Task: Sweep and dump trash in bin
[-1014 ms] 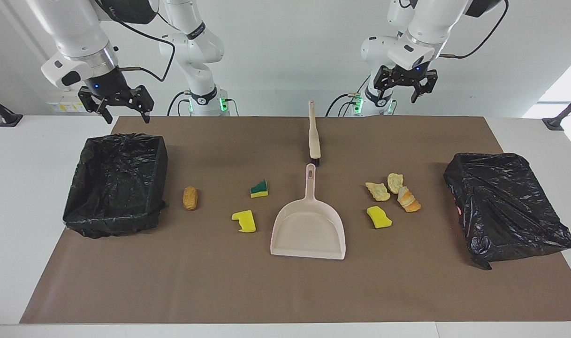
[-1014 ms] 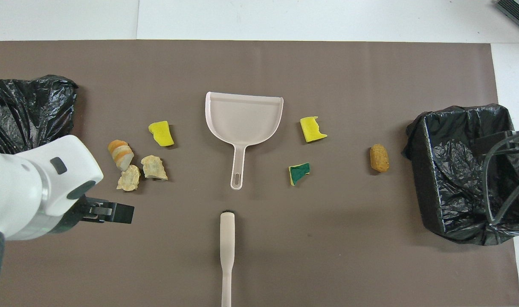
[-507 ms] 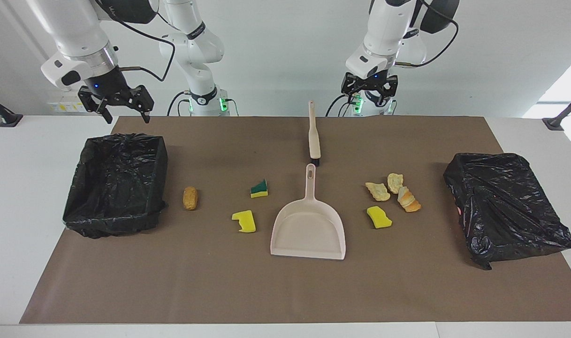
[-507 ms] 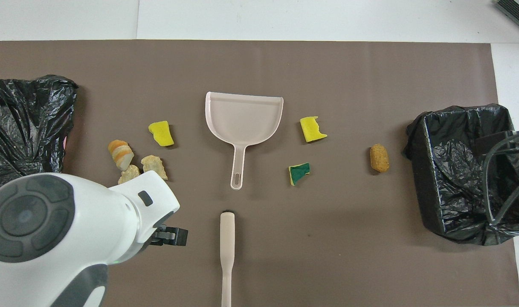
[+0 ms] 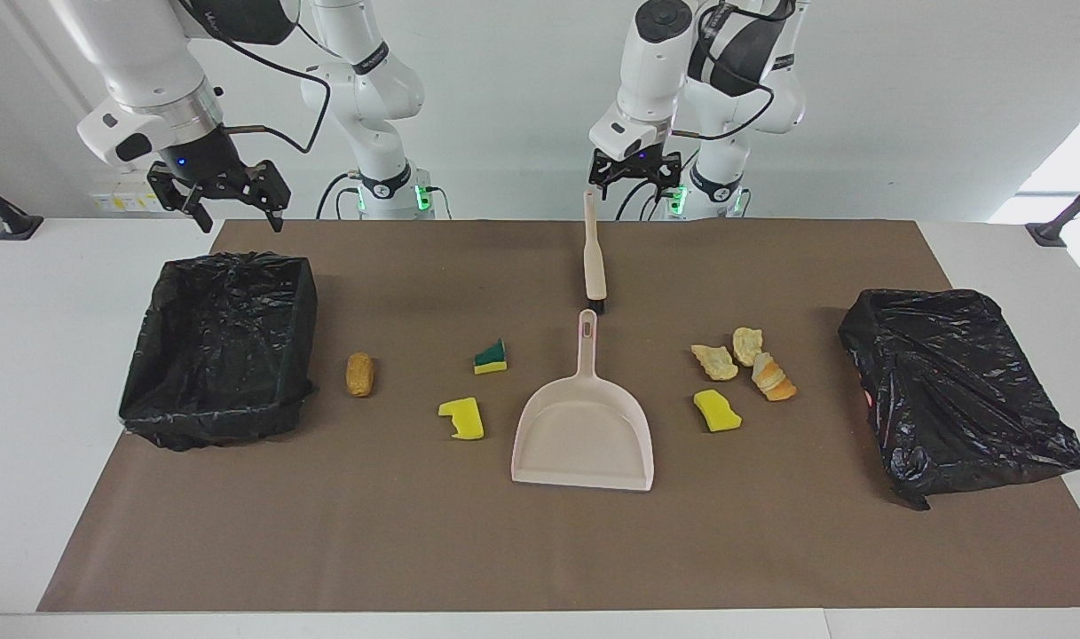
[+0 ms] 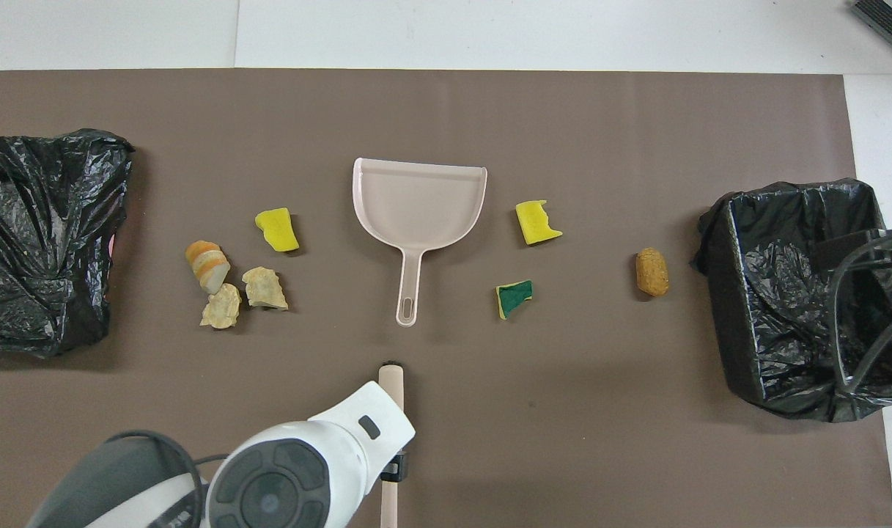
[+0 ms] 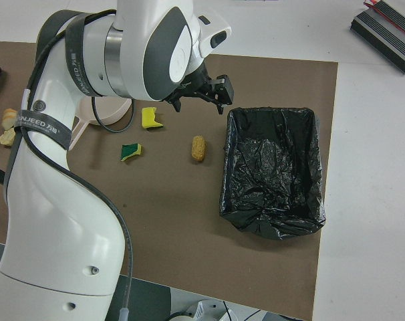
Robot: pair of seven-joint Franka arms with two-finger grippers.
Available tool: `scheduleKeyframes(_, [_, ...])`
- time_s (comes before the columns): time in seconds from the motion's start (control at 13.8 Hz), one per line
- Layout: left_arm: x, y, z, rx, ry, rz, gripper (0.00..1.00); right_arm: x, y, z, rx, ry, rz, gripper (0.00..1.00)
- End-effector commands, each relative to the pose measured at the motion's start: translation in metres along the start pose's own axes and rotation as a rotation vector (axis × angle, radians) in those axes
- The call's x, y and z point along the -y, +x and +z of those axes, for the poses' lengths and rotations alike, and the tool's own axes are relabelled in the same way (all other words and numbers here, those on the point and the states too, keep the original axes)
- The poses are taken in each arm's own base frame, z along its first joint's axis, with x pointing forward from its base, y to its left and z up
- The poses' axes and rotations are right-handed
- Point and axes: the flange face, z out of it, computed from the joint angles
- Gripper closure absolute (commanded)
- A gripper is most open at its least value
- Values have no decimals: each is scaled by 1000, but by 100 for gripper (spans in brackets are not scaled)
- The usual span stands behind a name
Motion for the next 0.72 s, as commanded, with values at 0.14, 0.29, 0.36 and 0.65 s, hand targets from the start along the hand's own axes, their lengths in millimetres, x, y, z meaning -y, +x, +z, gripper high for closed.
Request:
scheduleKeyframes(0.14, [-29, -57, 93, 0, 21, -8, 0, 42, 6, 34, -22, -1, -43, 0])
scheduleKeyframes(0.29, [-32, -64, 114, -3, 25, -35, 0, 62, 18, 49, -30, 0, -58, 0])
scheduleKeyframes(0.36, [-37, -65, 121, -5, 24, -45, 0, 69, 24, 58, -28, 2, -55, 0])
scheduleKeyframes(0.65, [-50, -47, 147, -35, -17, -99, 0, 78, 32, 68, -34, 2, -68, 0])
